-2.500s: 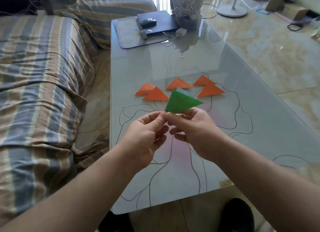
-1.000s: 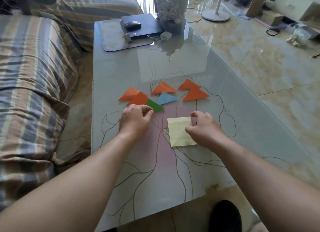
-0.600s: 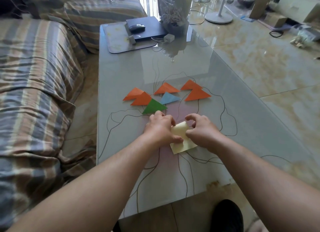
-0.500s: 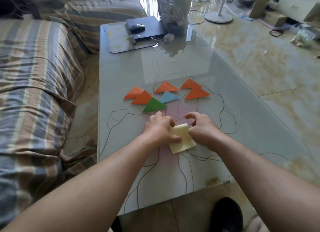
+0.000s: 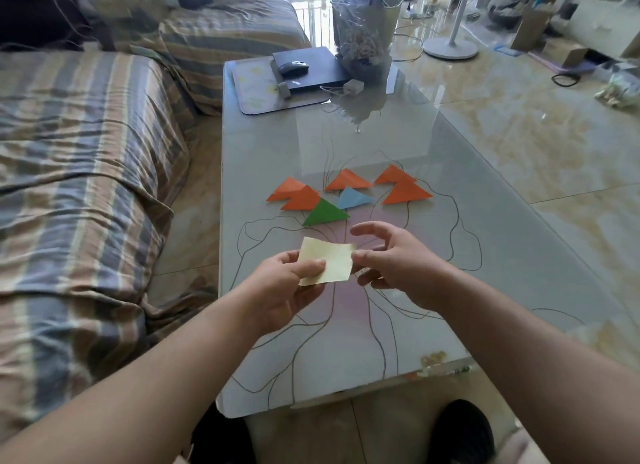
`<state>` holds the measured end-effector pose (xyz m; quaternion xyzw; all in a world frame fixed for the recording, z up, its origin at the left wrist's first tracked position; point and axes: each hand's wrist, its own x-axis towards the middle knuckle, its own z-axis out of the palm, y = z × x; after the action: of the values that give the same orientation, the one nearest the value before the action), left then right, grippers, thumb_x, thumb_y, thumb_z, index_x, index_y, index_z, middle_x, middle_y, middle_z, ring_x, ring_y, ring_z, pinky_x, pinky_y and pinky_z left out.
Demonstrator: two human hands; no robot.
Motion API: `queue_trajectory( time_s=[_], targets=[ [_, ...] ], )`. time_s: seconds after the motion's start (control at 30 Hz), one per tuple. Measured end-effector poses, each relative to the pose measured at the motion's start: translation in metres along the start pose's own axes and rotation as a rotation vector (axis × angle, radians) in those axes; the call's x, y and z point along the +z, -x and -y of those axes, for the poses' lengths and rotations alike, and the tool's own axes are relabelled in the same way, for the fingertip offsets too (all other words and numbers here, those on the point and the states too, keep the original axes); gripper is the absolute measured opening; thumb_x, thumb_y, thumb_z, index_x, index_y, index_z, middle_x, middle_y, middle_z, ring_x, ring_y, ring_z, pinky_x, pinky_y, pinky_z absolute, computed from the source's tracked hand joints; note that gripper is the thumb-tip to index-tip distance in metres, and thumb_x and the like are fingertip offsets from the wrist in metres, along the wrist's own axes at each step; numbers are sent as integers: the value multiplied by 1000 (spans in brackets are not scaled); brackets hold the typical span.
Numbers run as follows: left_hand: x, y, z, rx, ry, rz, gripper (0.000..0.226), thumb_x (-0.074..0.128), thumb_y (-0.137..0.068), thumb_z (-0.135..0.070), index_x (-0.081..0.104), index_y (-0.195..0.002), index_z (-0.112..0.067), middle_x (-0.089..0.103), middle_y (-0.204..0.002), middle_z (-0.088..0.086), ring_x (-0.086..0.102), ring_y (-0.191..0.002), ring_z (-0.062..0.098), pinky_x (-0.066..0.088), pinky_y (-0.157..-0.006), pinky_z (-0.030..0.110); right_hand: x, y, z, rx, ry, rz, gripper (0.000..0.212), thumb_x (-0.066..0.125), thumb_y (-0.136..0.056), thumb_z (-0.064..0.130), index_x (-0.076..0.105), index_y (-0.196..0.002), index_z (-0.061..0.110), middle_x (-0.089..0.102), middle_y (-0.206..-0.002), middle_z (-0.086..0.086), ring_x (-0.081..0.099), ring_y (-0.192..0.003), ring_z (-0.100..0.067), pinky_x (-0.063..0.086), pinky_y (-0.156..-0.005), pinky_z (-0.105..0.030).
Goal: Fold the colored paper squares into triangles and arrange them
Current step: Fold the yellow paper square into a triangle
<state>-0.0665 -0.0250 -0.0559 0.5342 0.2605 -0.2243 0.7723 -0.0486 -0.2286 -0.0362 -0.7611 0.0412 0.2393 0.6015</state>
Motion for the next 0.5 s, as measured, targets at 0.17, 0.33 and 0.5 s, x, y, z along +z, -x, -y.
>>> queue_trajectory(
  time_s=[0.17, 0.33, 0.5],
  targets=[
    [-4, 19, -16, -34, 90, 19, 35, 74, -91, -8, 65, -125, -8, 74, -80, 5, 66, -58, 9, 54, -49, 18, -1, 28, 18, -130, -144, 139, 46, 51, -97, -14, 70, -121, 20, 77, -98, -10, 67, -80, -26, 52, -77, -37],
    [3, 32, -27, -90, 62, 115, 20, 76, -89, -12, 68, -108, -12, 69, -72, 5, 61, -53, 9, 52, -44, 18, 5, 35, 17, -313, -47, 157, 29, 73, -88, -8, 80, -103, 15, 73, -94, -15, 66, -79, -22, 58, -83, -34],
    [3, 36, -38, -76, -69, 139, 18, 70, -95, -23, 70, -109, -13, 72, -77, 3, 68, -60, 13, 57, -53, 27, 4, 28, 20, -390, 37, 113, 15, 80, -75, 22, 82, -89, 22, 78, -92, -5, 68, -88, -38, 58, -84, -38]
  ],
)
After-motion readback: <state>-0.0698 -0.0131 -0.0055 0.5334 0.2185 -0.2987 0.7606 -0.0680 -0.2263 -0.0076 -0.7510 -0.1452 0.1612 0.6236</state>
